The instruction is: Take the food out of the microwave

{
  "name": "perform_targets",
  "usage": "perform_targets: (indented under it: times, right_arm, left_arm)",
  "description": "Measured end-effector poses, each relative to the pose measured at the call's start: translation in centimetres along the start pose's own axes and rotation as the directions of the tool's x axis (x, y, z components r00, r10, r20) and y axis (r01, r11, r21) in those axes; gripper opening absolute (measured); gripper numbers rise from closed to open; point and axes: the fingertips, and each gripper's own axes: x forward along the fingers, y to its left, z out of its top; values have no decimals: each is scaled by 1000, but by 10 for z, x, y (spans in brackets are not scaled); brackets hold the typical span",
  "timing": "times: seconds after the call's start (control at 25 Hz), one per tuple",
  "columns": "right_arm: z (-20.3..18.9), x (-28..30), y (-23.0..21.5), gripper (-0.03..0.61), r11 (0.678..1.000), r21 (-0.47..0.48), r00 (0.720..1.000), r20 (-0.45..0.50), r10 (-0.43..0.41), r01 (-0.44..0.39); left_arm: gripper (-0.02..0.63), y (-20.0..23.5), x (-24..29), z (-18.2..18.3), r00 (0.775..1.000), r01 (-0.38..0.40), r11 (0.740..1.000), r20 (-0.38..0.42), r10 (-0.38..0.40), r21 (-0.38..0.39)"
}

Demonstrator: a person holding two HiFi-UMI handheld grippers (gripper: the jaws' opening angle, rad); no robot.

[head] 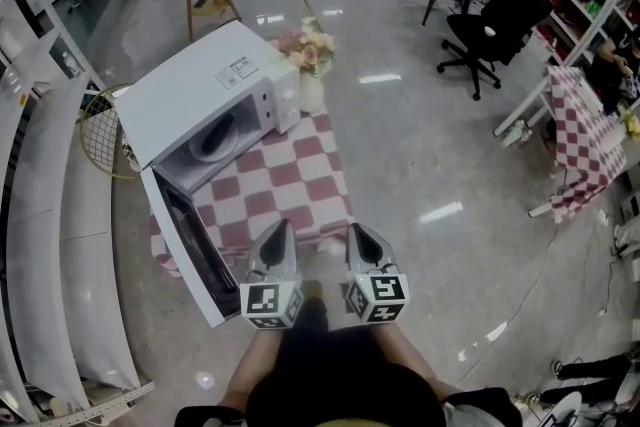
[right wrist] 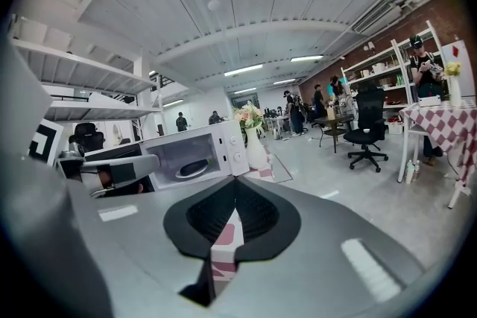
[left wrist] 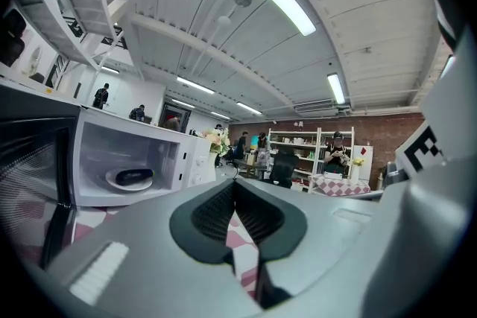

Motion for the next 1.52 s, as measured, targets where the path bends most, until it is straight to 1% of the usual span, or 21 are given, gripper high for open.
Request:
perform_targets:
  times: [0.2,0.4,0.8,1.04,1.32,1.52]
  right_arm:
    - [3,16,1,0,1000,-13,1000,-10,13,-13]
    - [8,35,3,0,999,-28,1000,-12,22,-22]
    - [19,64,14,0,997,-58,998,2,57,-57]
    - [17,67,20,0,994,-76,997,-12,81,-81]
    - [17,62,16,0,996,-65,998,-3,60,-60]
    - [12,59,20,0,995,-66,997,-15,72,-73]
  left_arm:
    - [9,10,13,2,1000,-13,1000,8,13,-11]
    - [9,23,26,2,1000,-26,1000,4,26,7]
    - [9,39,39,7,999,-44,999,27,44,14]
    - [9,44,35,5,997,-64,998,32,64,3]
    - [9,45,26,3,997,-77,997,27,77,11]
    - [9,45,20,-1,996,-90,996,17,90,4]
